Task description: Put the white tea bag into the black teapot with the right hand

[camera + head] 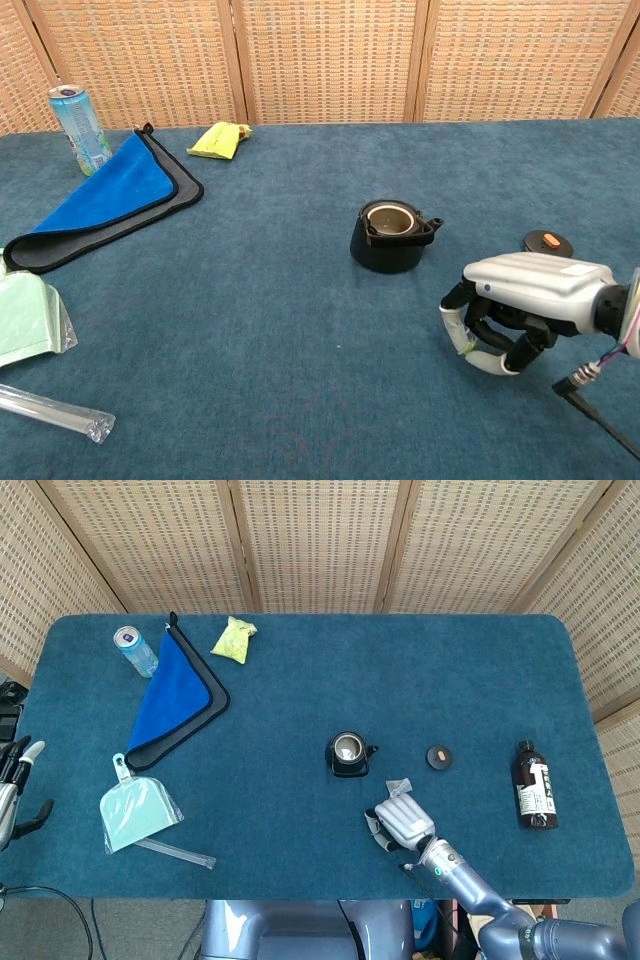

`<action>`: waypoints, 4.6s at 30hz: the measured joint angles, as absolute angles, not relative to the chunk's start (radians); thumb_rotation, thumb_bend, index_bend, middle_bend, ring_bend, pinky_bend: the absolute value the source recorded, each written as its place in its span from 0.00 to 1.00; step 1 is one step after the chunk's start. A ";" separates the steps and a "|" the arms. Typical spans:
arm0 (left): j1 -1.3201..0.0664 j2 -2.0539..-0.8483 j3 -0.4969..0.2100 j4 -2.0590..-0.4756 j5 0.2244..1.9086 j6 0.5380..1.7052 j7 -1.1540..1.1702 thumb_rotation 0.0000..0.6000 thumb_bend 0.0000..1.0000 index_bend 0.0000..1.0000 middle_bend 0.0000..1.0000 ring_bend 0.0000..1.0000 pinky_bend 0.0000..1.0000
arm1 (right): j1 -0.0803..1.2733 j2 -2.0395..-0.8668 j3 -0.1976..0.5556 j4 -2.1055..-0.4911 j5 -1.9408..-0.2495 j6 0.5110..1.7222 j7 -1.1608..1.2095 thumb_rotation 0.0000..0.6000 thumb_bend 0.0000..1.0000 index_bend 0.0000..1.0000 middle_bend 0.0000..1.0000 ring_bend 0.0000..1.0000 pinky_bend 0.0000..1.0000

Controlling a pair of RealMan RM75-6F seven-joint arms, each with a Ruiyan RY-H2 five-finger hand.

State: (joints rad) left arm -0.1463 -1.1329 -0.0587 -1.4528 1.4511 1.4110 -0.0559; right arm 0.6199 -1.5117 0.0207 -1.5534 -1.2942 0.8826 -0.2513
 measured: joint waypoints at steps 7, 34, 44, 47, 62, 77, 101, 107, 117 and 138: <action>-0.150 -1.133 -0.055 -1.465 1.459 1.407 -0.051 1.00 0.38 0.02 0.00 0.00 0.00 | 0.646 -1.426 0.072 -1.628 -1.309 0.898 -0.255 1.00 0.58 0.62 0.87 0.92 0.94; -0.147 -1.132 -0.044 -1.485 1.473 1.411 -0.040 1.00 0.38 0.02 0.00 0.00 0.00 | 0.709 -1.200 0.213 -1.722 -1.267 0.902 -0.135 1.00 0.58 0.62 0.87 0.92 0.94; -0.142 -1.132 -0.044 -1.484 1.468 1.414 -0.041 1.00 0.38 0.02 0.00 0.00 0.00 | 0.745 -1.146 0.246 -1.750 -1.249 0.883 -0.129 1.00 0.58 0.63 0.88 0.92 0.94; -0.142 -1.133 -0.043 -1.483 1.467 1.414 -0.042 1.00 0.38 0.02 0.00 0.00 0.00 | 0.756 -1.131 0.256 -1.759 -1.240 0.874 -0.126 1.00 0.58 0.63 0.88 0.92 0.94; -0.138 -1.138 -0.043 -1.475 1.462 1.412 -0.045 1.00 0.38 0.02 0.00 0.00 0.00 | 0.812 -1.069 0.305 -1.779 -1.177 0.850 -0.143 1.00 0.58 0.63 0.88 0.92 0.94; -0.136 -1.147 -0.042 -1.464 1.459 1.410 -0.047 1.00 0.38 0.02 0.00 0.00 0.00 | 0.859 -1.036 0.327 -1.792 -1.116 0.839 -0.175 1.00 0.58 0.63 0.88 0.92 0.94; -0.131 -1.168 -0.041 -1.419 1.443 1.393 -0.075 1.00 0.38 0.02 0.00 0.00 0.00 | 0.947 -1.111 0.297 -1.736 -1.022 0.800 -0.230 1.00 0.58 0.63 0.88 0.92 0.94; -0.129 -1.174 -0.040 -1.404 1.436 1.387 -0.083 1.00 0.38 0.02 0.00 0.00 0.00 | 0.965 -1.142 0.284 -1.705 -1.005 0.791 -0.239 1.00 0.58 0.63 0.88 0.92 0.94; -0.129 -1.182 -0.039 -1.388 1.433 1.379 -0.094 1.00 0.38 0.02 0.00 0.00 0.00 | 0.990 -1.192 0.268 -1.661 -0.985 0.777 -0.246 1.00 0.58 0.63 0.88 0.92 0.94; -0.121 -1.188 -0.040 -1.366 1.426 1.378 -0.109 1.00 0.38 0.02 0.00 0.00 0.00 | 1.074 -1.284 0.269 -1.568 -0.930 0.744 -0.271 1.00 0.58 0.63 0.88 0.92 0.94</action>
